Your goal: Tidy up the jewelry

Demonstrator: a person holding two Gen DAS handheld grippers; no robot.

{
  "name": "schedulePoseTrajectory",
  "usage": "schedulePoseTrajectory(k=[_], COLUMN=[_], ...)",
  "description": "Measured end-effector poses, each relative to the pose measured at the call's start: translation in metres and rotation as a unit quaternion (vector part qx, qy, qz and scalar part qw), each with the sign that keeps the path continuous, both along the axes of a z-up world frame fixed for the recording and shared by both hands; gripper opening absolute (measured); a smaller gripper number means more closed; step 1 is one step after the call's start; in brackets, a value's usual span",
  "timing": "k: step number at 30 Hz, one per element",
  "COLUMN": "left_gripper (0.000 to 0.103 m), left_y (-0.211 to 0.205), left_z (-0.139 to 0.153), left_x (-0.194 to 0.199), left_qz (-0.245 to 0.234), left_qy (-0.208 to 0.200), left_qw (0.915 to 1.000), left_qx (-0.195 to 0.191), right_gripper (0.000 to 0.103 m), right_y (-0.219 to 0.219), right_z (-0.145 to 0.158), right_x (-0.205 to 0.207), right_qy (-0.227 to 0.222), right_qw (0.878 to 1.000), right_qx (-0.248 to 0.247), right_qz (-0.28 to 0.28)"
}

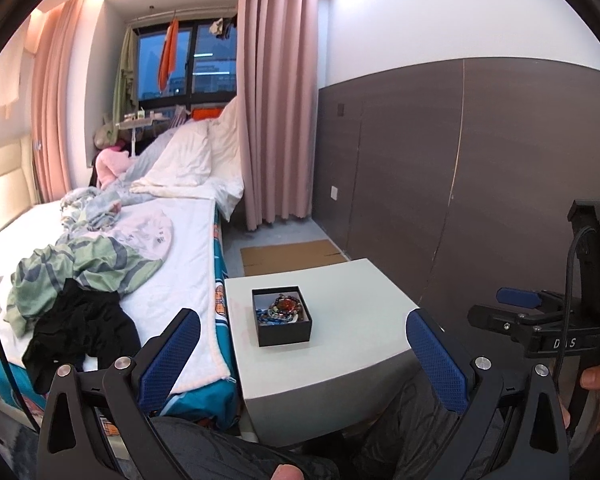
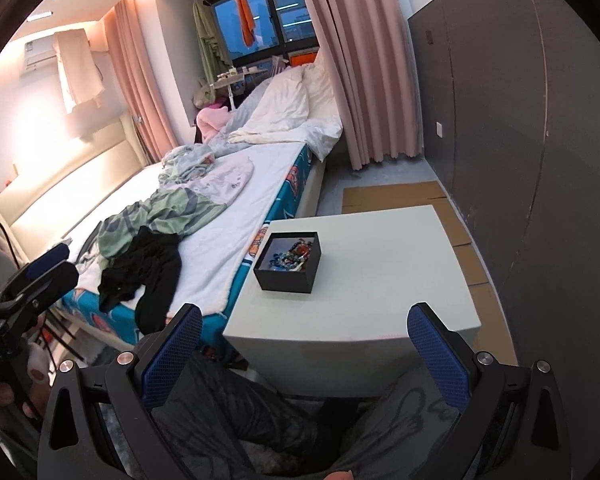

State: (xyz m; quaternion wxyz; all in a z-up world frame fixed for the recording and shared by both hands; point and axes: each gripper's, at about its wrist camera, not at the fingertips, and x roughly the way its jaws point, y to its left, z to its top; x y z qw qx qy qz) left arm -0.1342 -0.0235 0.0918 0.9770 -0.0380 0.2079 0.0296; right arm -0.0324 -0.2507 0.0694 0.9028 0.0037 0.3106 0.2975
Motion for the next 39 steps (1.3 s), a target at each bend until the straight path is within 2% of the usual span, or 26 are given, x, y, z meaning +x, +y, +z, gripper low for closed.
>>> schedulePoseTrajectory(k=[12,17,39], left_gripper=[0.103,0.103,0.103], left_y=[-0.01,-0.008,-0.007], left_z=[-0.004,-0.005,-0.009], left_x=[-0.026,-0.027,-0.021], left_qz=[0.002,0.003,0.007], left_qy=[-0.011,-0.01,-0.008], left_qw=[0.9999,0.9999,0.9999], left_qx=[0.011,0.001,-0.002], right_gripper=[0.103,0.103,0.103], right_y=[-0.008,-0.01,-0.014], right_z=[-0.002,-0.006,-0.009], right_x=[-0.028,-0.032,-0.03], right_qy=[-0.017,-0.012,-0.009], right_qw=[1.0,1.0,1.0], right_qx=[0.002,0.004,0.004], right_qz=[0.005,0.004,-0.004])
